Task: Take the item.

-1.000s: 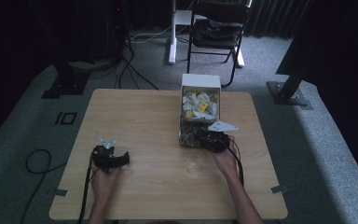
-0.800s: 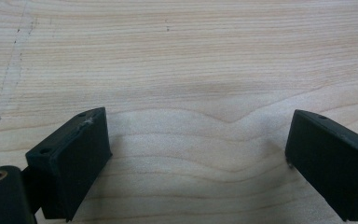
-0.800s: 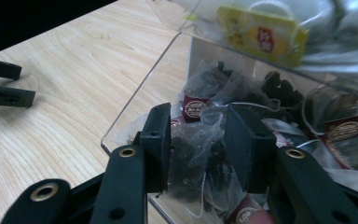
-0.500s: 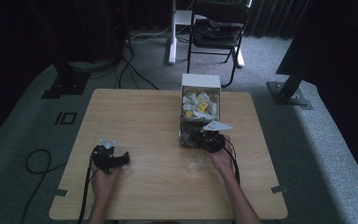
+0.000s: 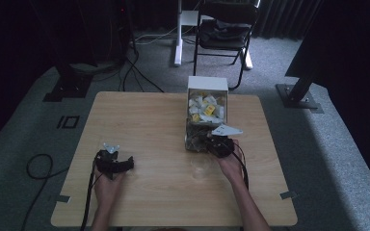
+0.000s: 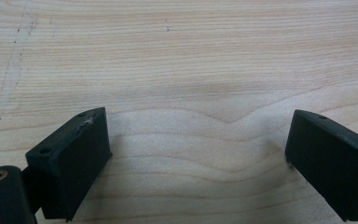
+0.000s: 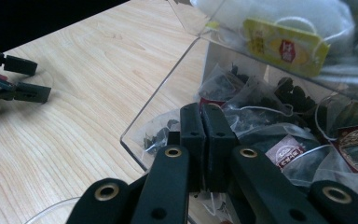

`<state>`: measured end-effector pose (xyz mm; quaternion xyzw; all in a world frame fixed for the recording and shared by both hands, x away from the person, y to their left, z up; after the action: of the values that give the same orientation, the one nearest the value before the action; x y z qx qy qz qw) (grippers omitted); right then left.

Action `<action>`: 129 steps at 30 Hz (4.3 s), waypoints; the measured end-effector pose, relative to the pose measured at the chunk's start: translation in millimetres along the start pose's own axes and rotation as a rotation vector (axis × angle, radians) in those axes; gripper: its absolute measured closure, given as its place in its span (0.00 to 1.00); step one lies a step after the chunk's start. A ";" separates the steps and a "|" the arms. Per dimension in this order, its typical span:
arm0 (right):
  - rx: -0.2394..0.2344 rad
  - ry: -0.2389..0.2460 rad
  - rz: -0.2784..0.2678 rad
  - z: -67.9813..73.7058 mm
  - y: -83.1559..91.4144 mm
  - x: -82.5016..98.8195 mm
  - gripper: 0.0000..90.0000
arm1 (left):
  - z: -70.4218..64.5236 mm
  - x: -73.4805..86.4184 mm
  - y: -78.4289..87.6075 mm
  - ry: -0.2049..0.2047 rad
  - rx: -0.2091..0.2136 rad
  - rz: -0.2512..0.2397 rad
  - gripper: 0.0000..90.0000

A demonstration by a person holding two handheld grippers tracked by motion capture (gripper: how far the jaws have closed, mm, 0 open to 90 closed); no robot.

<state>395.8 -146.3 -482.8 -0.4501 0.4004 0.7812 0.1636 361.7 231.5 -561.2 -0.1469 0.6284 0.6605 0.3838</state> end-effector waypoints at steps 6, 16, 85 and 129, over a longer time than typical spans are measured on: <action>0.007 0.002 -0.012 0.3 3.4 -2.2 0.99 | 0.0 0.0 -0.1 0.001 0.000 -0.001 0.08; 0.023 0.015 -0.015 -0.8 7.8 -6.3 0.99 | 0.1 0.0 0.0 -0.001 0.000 0.001 0.08; 0.030 0.064 -0.077 8.6 45.5 -19.0 0.98 | 0.1 0.0 0.0 -0.001 0.000 0.001 0.08; -0.010 0.099 -0.100 29.5 56.2 -12.4 0.98 | 0.0 0.0 0.0 -0.001 0.000 0.000 0.08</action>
<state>351.0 -157.4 -437.5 -0.5083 0.3812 0.7509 0.1802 361.7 231.5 -561.2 -0.1468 0.6281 0.6606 0.3840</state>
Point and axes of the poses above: each handheld gripper's, and its own axes: y roughly backward along the jaws, x roughly out of its underside, z roughly to its left, the point moved 2 cm from there along -y, roughly forward along the jaws, and after that the axes turned 13 degrees about -y, right-handed, at the moved point
